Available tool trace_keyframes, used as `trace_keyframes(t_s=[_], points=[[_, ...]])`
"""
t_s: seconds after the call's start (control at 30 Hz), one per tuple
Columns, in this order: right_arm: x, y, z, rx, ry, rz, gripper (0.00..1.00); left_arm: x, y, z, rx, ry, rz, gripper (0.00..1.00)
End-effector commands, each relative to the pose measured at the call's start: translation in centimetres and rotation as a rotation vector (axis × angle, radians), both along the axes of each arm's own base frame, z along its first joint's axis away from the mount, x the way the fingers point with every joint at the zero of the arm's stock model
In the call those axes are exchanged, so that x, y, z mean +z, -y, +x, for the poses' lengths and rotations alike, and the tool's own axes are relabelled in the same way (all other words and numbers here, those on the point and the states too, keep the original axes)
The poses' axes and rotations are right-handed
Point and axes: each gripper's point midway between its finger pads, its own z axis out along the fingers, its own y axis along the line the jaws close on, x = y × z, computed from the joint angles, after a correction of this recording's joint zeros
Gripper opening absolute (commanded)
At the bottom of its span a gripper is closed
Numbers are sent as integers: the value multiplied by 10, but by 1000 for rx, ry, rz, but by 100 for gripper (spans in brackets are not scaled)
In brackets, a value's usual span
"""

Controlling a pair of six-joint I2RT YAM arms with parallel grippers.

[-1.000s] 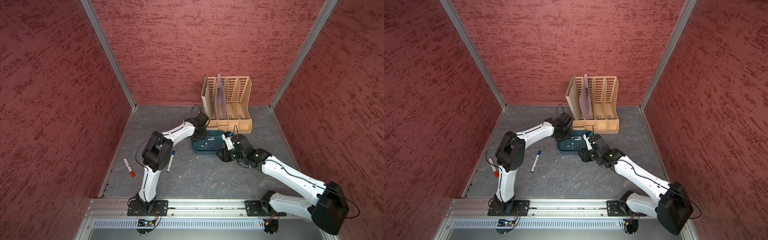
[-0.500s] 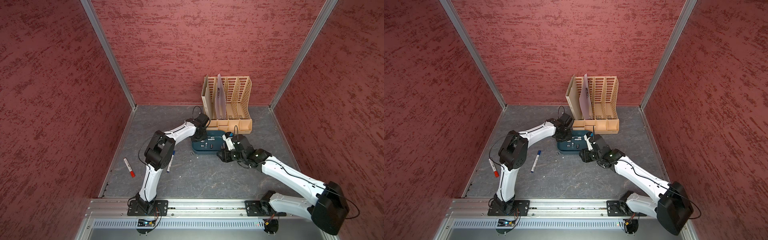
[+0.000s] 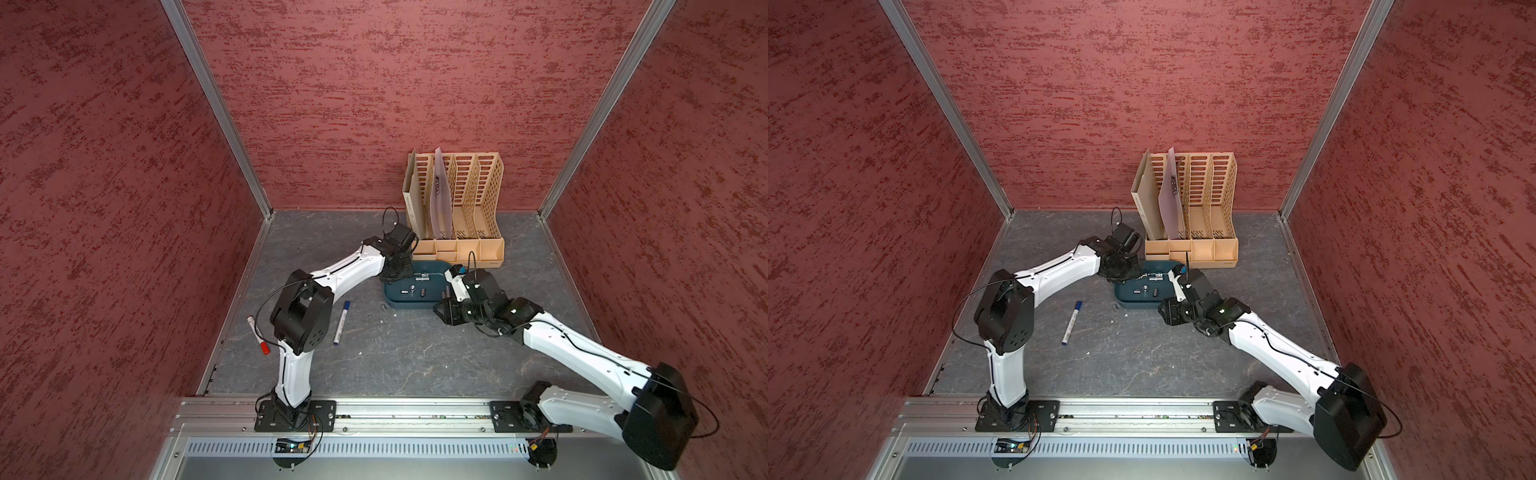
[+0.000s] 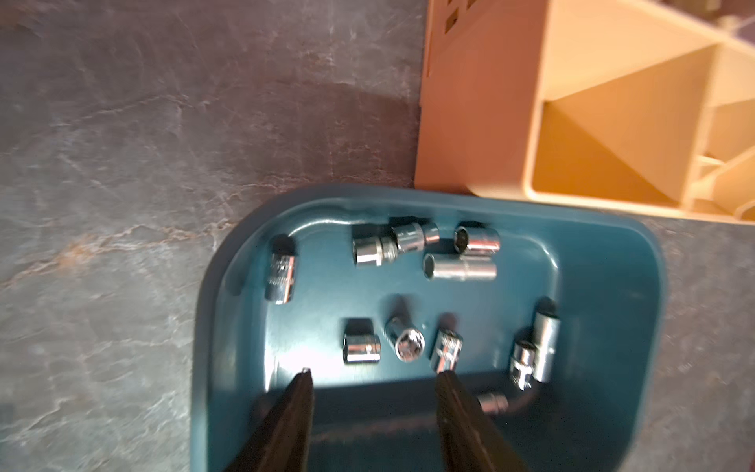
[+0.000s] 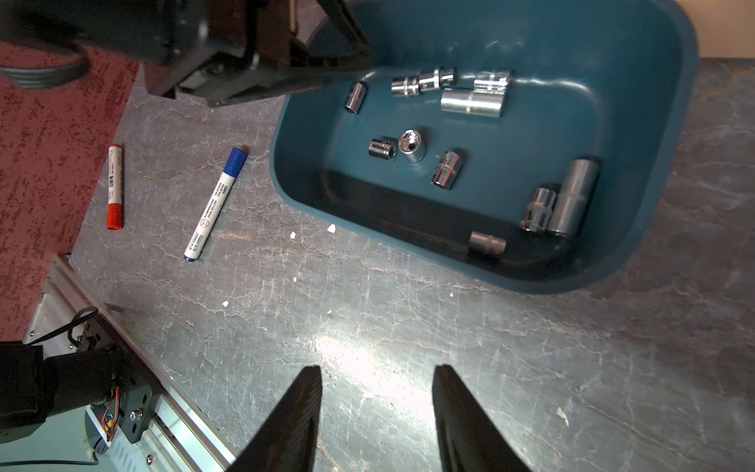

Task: Put the socket on the desktop into the storage box
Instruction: Place the socket head in the storage box, then pick up the socket head at the center of the board.

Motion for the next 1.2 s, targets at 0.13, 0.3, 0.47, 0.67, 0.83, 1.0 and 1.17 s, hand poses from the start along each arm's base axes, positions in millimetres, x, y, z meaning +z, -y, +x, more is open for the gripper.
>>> trace_keyframes(t_s=[0.13, 0.3, 0.47, 0.67, 0.83, 1.0, 1.17], points=[[21, -14, -2, 55, 31, 17, 49, 14, -13, -24, -43, 44, -28, 54], [24, -23, -9, 93, 31, 20, 49, 20, -19, -43, -134, 86, -85, 54], [25, -28, -17, 128, 29, 16, 49, 29, -31, -61, -220, 129, -157, 56], [25, -42, -27, 221, 2, 32, 49, 29, -43, -81, -377, 190, -176, 62], [26, -52, -33, 281, -9, 35, 49, 19, -53, -86, -456, 194, -174, 62], [24, -54, -34, 296, -13, 38, 49, 9, -57, -82, -481, 185, -167, 62], [21, -56, -35, 302, -24, 44, 49, -3, -57, -77, -485, 184, -163, 63]])
